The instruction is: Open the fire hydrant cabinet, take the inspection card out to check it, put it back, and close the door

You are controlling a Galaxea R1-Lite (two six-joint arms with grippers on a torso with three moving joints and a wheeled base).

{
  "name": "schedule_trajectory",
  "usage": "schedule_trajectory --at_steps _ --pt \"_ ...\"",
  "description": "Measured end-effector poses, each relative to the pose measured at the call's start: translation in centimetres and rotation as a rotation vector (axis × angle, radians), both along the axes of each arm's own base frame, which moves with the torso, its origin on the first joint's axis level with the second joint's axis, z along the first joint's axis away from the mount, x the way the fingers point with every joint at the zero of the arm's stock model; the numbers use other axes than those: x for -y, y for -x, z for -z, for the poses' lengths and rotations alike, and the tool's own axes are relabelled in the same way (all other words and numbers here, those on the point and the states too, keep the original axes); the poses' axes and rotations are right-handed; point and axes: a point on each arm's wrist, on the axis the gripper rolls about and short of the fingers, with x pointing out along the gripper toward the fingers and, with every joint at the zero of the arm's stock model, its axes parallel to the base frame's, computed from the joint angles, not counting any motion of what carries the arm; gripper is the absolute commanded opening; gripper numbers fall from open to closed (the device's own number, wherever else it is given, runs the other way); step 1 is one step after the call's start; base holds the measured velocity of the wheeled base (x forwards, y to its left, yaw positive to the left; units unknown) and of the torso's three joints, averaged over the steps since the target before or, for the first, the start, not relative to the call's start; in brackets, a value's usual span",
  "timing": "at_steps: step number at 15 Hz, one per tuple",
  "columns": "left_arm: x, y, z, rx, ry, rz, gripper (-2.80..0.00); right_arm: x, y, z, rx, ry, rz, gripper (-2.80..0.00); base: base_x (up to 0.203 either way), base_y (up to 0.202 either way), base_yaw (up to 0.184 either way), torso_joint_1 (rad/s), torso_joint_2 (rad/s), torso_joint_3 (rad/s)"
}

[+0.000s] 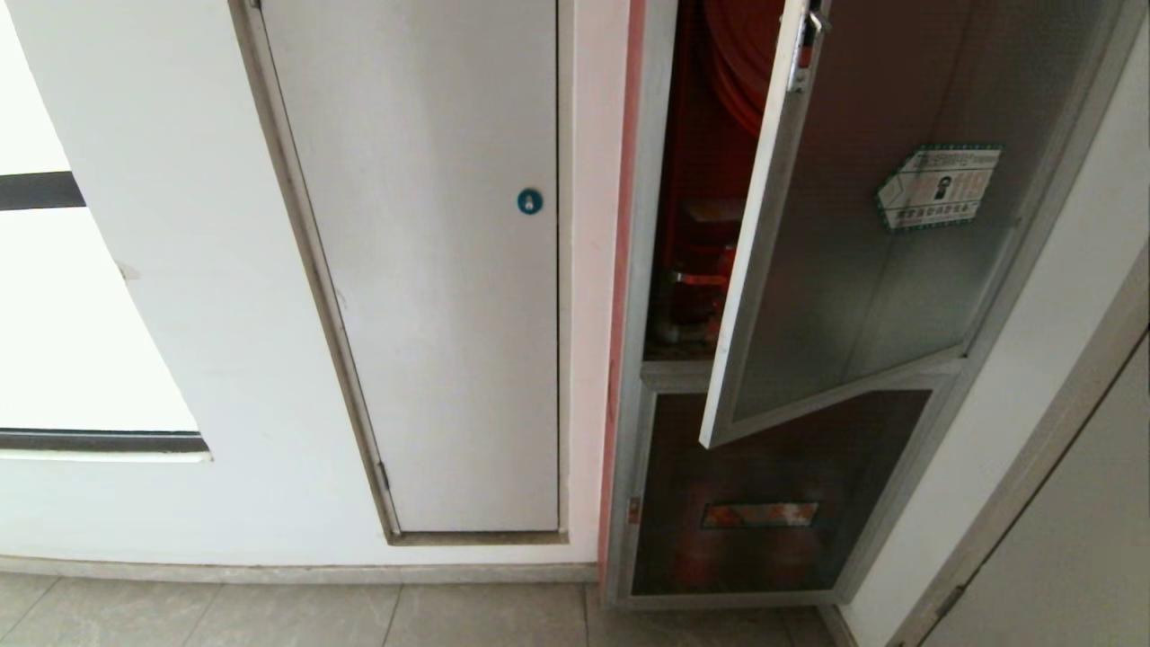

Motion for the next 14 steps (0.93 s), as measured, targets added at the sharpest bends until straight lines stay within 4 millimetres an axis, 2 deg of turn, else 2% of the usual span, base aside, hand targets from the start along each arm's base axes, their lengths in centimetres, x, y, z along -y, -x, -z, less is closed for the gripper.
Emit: schedule_trajectory --at_steps 14 --pt "0.00 0.00 0.00 0.000 0.000 0.000 -2.80 0.01 0.07 -0.19 0.002 -0.008 0.003 -2.80 0.000 0.000 0.000 0.000 0.00 0.000"
